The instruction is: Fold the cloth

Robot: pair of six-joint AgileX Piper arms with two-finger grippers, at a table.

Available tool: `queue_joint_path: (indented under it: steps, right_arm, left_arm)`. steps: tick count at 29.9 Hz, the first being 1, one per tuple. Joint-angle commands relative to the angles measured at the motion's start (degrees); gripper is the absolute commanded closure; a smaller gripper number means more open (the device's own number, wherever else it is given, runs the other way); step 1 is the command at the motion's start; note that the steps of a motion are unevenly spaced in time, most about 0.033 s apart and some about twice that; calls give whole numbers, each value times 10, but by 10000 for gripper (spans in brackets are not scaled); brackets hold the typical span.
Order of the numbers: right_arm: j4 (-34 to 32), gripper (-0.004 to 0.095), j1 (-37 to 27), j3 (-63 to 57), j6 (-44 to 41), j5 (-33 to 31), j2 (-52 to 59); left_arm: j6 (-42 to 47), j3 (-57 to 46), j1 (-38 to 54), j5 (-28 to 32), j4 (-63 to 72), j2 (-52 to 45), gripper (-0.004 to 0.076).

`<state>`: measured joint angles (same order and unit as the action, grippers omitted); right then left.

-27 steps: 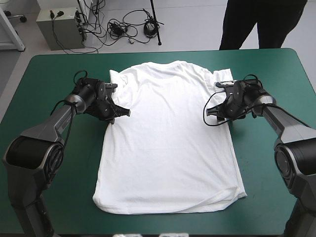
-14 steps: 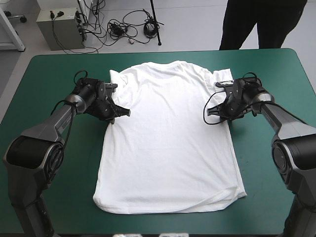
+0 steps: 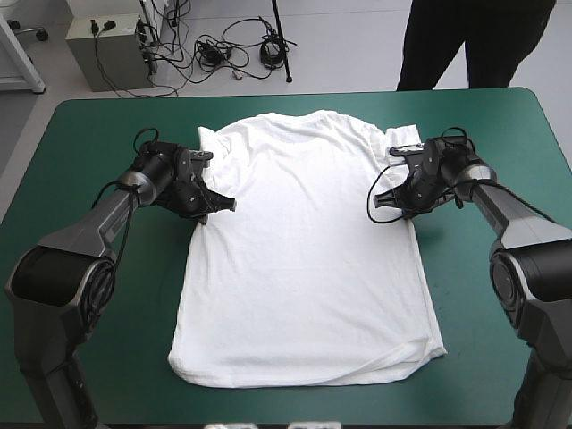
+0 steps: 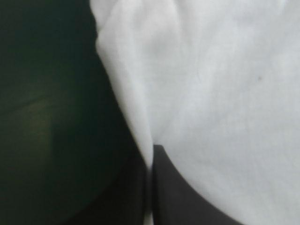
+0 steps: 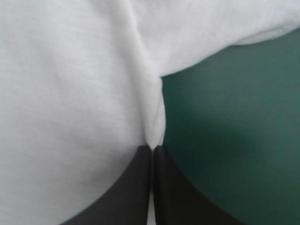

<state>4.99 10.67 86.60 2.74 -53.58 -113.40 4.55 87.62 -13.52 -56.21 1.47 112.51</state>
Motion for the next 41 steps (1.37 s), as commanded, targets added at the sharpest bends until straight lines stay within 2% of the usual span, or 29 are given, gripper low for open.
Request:
queue_joint_path:
  steps: [1, 11, 18, 35, 41]
  right_arm:
    - [52, 925, 8, 23, 6, -17, 13]
    - [-9, 925, 6, 118, -4, -61, 122]
    - [-35, 925, 6, 132, -12, -76, 221]
    - [-24, 925, 6, 132, -12, -85, 467]
    - [-15, 925, 6, 132, -20, -84, 511]
  left_arm:
    - [-13, 19, -1, 13, -11, -50, 733]
    - [-14, 54, -1, -3, -11, -158, 733]
    - [-17, 56, -1, 5, -11, -259, 733]
    - [-76, 97, -1, 2, 121, -473, 733]
    - [-74, 97, -1, -28, 134, -517, 733]
